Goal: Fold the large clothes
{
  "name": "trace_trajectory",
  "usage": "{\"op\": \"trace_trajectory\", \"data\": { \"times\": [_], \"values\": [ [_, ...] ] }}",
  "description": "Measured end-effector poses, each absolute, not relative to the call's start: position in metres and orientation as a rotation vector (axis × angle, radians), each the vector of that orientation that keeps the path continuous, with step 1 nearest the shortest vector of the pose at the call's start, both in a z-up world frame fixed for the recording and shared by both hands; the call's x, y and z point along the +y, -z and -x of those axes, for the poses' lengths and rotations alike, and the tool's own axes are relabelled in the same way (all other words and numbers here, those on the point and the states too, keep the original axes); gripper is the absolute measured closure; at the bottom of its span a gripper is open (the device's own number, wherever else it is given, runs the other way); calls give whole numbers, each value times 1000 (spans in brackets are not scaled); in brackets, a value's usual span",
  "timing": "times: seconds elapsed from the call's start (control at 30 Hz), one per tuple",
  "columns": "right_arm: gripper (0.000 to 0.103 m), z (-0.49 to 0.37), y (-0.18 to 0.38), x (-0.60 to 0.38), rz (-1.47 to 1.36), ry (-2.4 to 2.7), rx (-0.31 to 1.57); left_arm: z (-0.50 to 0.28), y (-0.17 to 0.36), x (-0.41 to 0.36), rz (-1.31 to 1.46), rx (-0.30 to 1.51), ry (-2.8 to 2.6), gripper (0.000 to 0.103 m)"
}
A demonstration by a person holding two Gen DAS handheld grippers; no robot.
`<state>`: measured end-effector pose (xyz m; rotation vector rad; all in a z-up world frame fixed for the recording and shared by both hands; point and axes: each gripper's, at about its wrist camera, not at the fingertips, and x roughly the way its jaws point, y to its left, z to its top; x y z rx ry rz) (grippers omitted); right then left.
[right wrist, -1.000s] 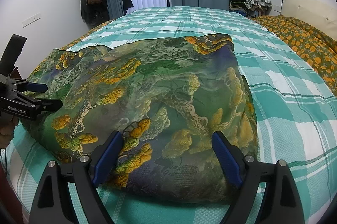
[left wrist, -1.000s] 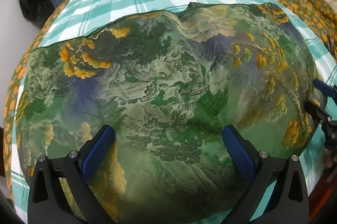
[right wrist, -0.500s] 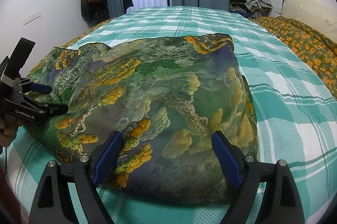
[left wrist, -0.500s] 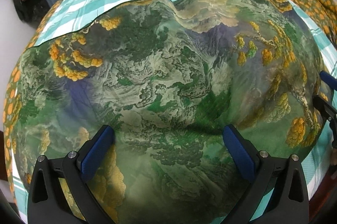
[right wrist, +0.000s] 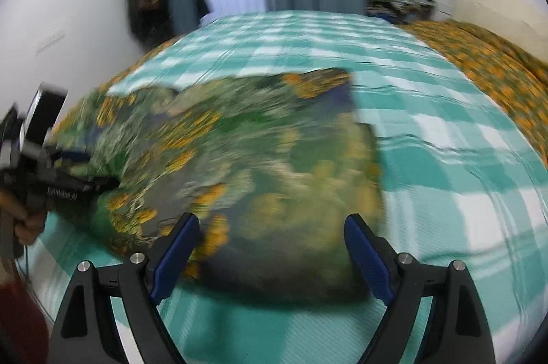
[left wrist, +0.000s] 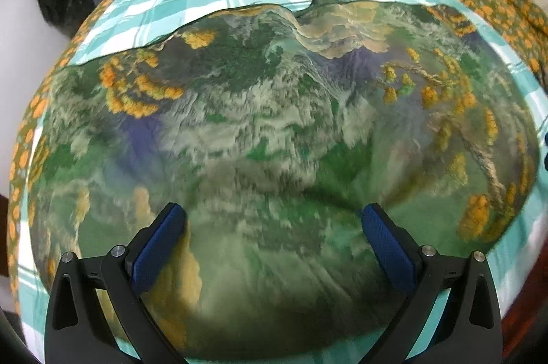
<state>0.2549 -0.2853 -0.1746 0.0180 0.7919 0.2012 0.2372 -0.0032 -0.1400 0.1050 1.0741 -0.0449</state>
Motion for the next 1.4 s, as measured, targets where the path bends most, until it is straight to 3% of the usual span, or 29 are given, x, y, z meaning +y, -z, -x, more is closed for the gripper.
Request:
{"op": "trace_trajectory", "data": {
  "times": [0.17,0.43,0.7,0.77,0.83,1.03,1.23,1.4],
  "values": [
    [14,-237,191,-353,-359,-117,888,-206,128,1,-83,1072,104,1],
    [14,-251,231,-357,-682,-171,964,-199,98,-22,-42,964,214,1],
    [5,-289,256,-349,-898,-35,932,-218,143,-52,-138,1062,232,0],
    [9,-288,259,-352,-920,-12,907,-217,143,-51,-143,1060,241,0],
    [32,-284,259,-353,-885,5,898,-216,141,-50,-155,1066,254,0],
    [62,-268,237,-348,-752,-38,831,-206,109,-40,-158,1052,234,1],
    [69,-248,164,-301,-365,-98,655,-221,20,-35,-48,953,303,1],
    [69,-228,129,-250,-92,-166,512,-250,-19,-64,16,1020,424,1]
  ]
}}
